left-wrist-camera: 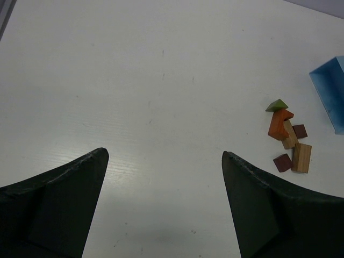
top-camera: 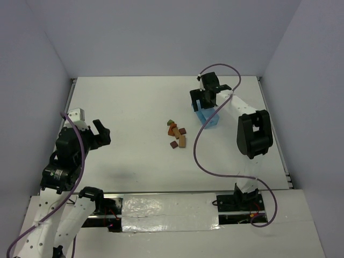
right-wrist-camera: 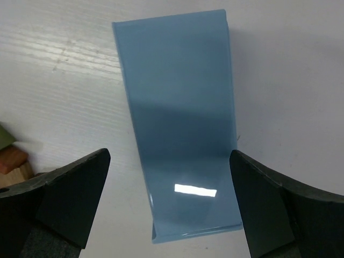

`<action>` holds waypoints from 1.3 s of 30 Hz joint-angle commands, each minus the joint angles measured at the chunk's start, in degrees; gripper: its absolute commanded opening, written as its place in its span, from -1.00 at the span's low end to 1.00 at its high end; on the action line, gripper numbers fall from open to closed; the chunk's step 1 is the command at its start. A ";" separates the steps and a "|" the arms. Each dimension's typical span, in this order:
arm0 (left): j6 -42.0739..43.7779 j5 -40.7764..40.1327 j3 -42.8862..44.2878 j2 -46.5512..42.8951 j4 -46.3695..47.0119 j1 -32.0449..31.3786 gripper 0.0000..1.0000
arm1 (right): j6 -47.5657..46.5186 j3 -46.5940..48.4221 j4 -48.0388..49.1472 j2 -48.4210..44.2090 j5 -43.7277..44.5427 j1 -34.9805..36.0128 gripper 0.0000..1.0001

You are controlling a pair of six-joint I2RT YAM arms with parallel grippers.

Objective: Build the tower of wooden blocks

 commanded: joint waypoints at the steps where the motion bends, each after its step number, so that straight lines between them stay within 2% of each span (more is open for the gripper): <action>1: 1.71 0.89 -0.46 -0.22 2.70 -0.42 0.99 | -3.66 3.88 -1.78 2.41 3.32 -0.89 0.99; 6: 1.80 1.42 -0.55 0.22 2.79 -0.50 0.99 | -4.27 2.22 0.86 3.39 6.49 -0.80 0.99; 9: 1.71 1.59 -0.55 0.22 2.79 -0.59 0.99 | -4.45 2.39 1.39 3.74 4.75 -1.07 0.99; 12: 1.80 1.59 -0.46 0.05 2.79 -0.59 0.99 | -3.93 3.44 -0.19 5.23 -0.69 -2.21 0.97; 15: 1.80 1.68 -0.55 0.05 2.88 -0.59 0.99 | -2.70 3.88 -0.46 6.11 -9.73 -4.05 0.71; 16: 1.80 1.59 -0.55 0.05 2.88 -0.68 0.99 | -2.08 4.41 -0.55 6.20 -13.33 -5.88 0.41; 17: 1.88 1.68 -0.55 0.13 2.88 -0.68 0.99 | 0.01 4.67 -0.46 6.46 -20.50 -7.21 0.28; 19: 1.88 1.86 -0.46 0.05 2.88 -0.77 0.99 | 3.36 4.50 1.38 6.72 -28.88 -10.19 0.13; 20: 1.80 1.86 -0.46 0.05 2.88 -0.77 0.99 | 6.16 4.33 2.17 7.25 -36.93 -12.99 0.10; 23: 1.88 1.86 -0.55 -0.04 2.88 -0.94 0.99 | 9.16 4.50 4.55 9.09 -46.39 -17.65 0.10; 24: 1.88 1.86 -0.46 0.05 2.88 -0.86 0.99 | 10.74 4.59 5.94 10.84 -51.98 -18.55 0.10; 27: 1.97 2.03 -0.55 -0.04 2.97 -0.94 0.99 | 15.83 3.89 10.33 15.32 -60.61 -21.36 0.15; 29: 1.97 2.29 -0.55 -0.04 3.06 -1.03 0.99 | 16.38 4.23 10.53 17.09 -61.10 -22.07 0.37; 31: 2.06 2.56 -0.72 -0.04 3.15 -1.29 0.99 | 15.68 4.32 9.48 17.62 -59.00 -22.25 0.72; 36: 2.24 3.17 -0.55 0.57 3.23 -1.56 0.99 | 17.08 3.63 10.25 12.54 -47.58 -23.39 0.87; 37: 2.24 3.26 -0.55 0.75 3.23 -1.56 0.99 | 17.17 3.01 10.18 10.79 -44.43 -23.48 0.99; 38: 2.24 3.35 -0.63 0.84 3.32 -1.65 0.99 | 17.08 2.83 9.91 7.38 -37.09 -23.39 0.99; 39: 2.24 3.61 -0.55 0.84 3.32 -1.65 0.99 | 16.91 2.66 9.39 5.86 -34.58 -23.39 1.00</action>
